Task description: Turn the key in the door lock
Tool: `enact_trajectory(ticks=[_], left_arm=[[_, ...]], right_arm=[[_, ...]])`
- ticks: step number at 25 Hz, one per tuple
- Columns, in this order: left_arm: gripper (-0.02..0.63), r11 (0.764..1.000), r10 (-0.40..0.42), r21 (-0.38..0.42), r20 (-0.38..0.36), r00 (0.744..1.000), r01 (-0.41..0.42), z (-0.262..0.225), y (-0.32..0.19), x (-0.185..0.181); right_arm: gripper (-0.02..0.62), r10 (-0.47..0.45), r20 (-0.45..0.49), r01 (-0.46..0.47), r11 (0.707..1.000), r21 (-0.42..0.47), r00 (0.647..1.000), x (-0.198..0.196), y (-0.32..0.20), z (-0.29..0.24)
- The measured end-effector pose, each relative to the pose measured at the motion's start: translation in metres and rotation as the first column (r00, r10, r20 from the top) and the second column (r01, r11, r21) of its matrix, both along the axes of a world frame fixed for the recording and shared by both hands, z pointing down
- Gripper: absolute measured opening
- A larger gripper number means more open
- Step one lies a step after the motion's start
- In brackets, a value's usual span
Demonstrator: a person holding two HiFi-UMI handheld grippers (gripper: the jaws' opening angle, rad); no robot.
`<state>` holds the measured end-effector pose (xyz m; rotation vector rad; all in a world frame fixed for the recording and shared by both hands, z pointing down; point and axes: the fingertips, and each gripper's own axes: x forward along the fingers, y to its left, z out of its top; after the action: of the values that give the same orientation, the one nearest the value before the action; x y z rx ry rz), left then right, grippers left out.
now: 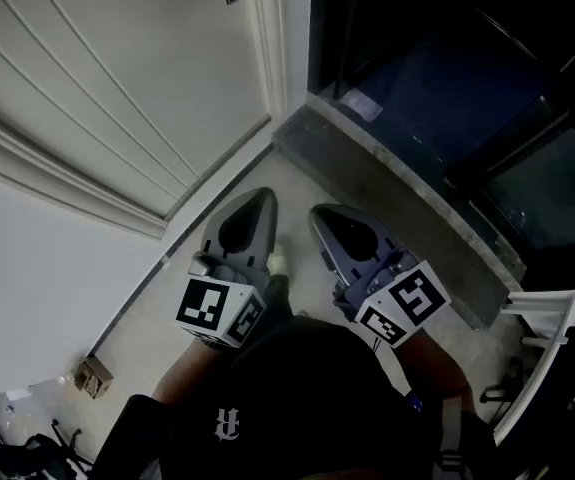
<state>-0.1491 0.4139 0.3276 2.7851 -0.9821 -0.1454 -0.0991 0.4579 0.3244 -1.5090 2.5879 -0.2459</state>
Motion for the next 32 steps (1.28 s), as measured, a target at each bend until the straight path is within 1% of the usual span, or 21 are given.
enact_trajectory(ticks=[6,12,15,19,25,29,32], left_arm=[[0.006,0.999,0.039,0.002,-0.009,0.999,-0.039,0.006,-0.076,0.035],[0.006,0.996,0.084,-0.002,-0.012,0.996,-0.084,0.003,-0.174,0.068],[0.006,0.996,0.089,-0.006,-0.017,0.996,-0.089,-0.002,-0.225,0.078],[0.006,0.999,0.047,-0.001,-0.043,0.998,-0.048,-0.007,-0.29,0.083],[0.006,0.999,-0.032,-0.033,-0.109,0.994,0.028,-0.011,-0.37,0.086],[0.006,0.996,-0.087,-0.044,-0.113,0.99,0.083,-0.01,-0.414,0.09],[0.006,0.988,-0.153,-0.037,-0.111,0.982,0.15,-0.012,-0.447,0.094]], right_arm=[[0.017,0.031,-0.009,-0.031,1.0,-0.002,0.999,0.024,-0.074,0.003],[0.017,0.085,-0.004,-0.085,0.996,0.007,0.996,0.053,-0.167,-0.007],[0.017,0.101,-0.008,-0.1,0.995,0.019,0.995,0.063,-0.213,-0.015],[0.017,0.1,-0.007,-0.099,0.995,0.032,0.995,0.071,-0.265,-0.021],[0.017,0.061,0.013,-0.061,0.997,0.047,0.998,0.076,-0.325,-0.028],[0.017,-0.005,0.02,0.004,0.998,0.062,1.0,0.074,-0.364,-0.031],[0.017,-0.08,0.021,0.079,0.995,0.063,0.997,0.076,-0.395,-0.03]])
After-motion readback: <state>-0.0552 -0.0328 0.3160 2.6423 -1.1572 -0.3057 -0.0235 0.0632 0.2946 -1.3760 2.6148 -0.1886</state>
